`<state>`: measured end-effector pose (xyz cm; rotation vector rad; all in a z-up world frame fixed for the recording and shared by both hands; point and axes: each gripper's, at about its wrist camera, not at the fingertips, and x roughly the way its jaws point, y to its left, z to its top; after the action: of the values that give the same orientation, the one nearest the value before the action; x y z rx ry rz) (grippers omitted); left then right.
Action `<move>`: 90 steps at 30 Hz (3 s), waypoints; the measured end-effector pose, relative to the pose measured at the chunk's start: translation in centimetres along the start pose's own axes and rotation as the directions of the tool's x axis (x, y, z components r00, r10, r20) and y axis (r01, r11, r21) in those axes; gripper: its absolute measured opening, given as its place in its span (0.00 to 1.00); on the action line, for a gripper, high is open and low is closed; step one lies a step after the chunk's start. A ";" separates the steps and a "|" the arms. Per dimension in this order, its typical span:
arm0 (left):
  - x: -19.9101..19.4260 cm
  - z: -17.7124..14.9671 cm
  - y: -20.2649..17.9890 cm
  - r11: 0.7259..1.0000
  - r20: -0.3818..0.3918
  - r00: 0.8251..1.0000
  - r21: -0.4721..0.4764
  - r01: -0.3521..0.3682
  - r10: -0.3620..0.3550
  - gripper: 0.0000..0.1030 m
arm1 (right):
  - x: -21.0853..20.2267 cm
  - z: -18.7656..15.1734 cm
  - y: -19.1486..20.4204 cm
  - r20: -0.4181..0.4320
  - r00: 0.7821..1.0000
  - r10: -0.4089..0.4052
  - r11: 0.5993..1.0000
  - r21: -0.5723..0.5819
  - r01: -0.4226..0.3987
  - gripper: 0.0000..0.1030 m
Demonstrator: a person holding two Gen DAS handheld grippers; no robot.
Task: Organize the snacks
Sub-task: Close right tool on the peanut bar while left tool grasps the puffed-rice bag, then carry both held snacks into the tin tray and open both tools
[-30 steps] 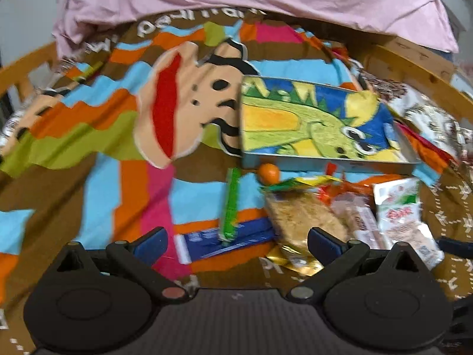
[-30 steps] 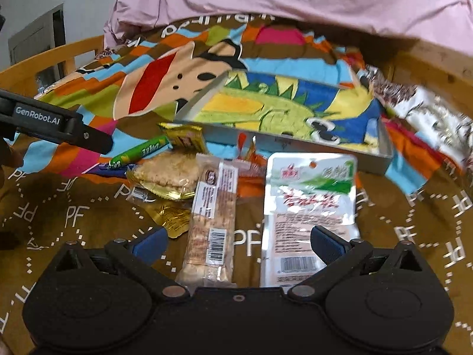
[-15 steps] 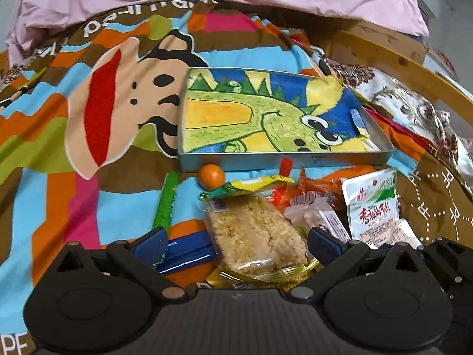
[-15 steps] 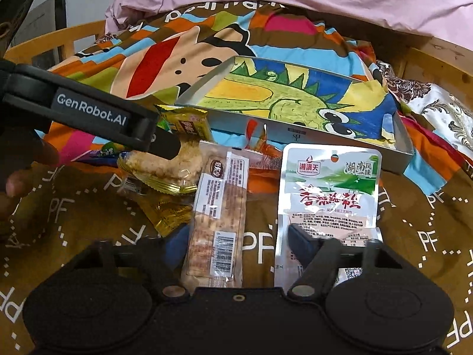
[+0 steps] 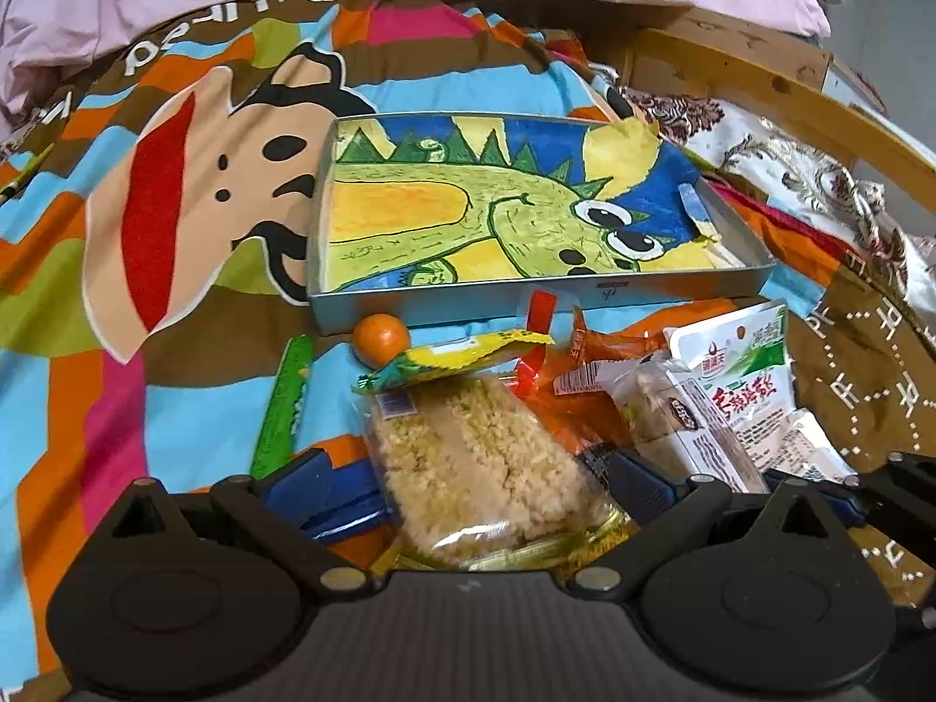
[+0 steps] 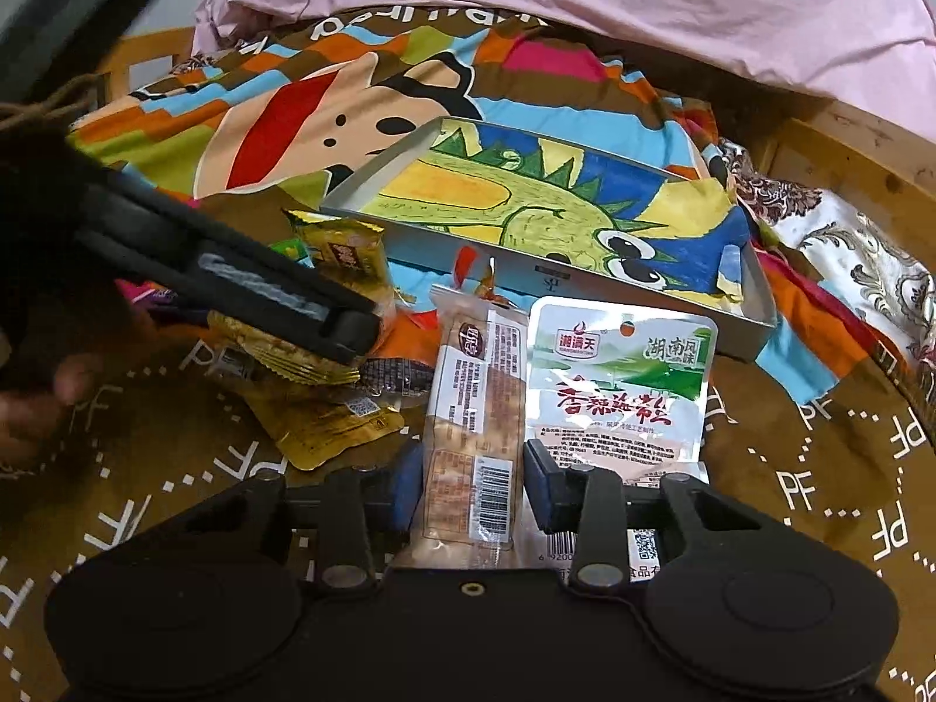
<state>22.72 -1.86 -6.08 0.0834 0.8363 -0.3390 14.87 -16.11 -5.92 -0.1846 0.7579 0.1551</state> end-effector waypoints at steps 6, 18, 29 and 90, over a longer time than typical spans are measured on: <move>1.6 0.3 -0.8 1.000 -0.025 1.000 0.020 -0.001 0.002 0.99 | 0.4 -0.2 0.1 -0.016 1.000 0.012 1.000 0.006 -0.012 0.38; 0.5 0.0 1.0 0.996 -0.024 0.999 -0.082 0.036 -0.038 0.81 | 0.2 -0.6 0.3 -0.008 1.000 0.017 1.000 -0.001 -0.017 0.38; -2.7 -2.1 0.8 0.995 -0.092 0.995 -0.096 0.013 -0.022 0.79 | 0.3 -1.0 0.1 -0.025 0.999 0.034 0.999 0.020 -0.034 0.40; -5.2 3.2 3.0 0.944 0.344 0.939 -0.311 0.108 0.006 0.74 | 1.2 6.4 -2.0 0.387 0.910 -0.148 0.938 -0.237 0.253 0.36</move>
<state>22.73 1.67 -0.24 -0.3015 0.5398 -0.2508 20.40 -16.52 -1.95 -0.4927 0.3374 0.0945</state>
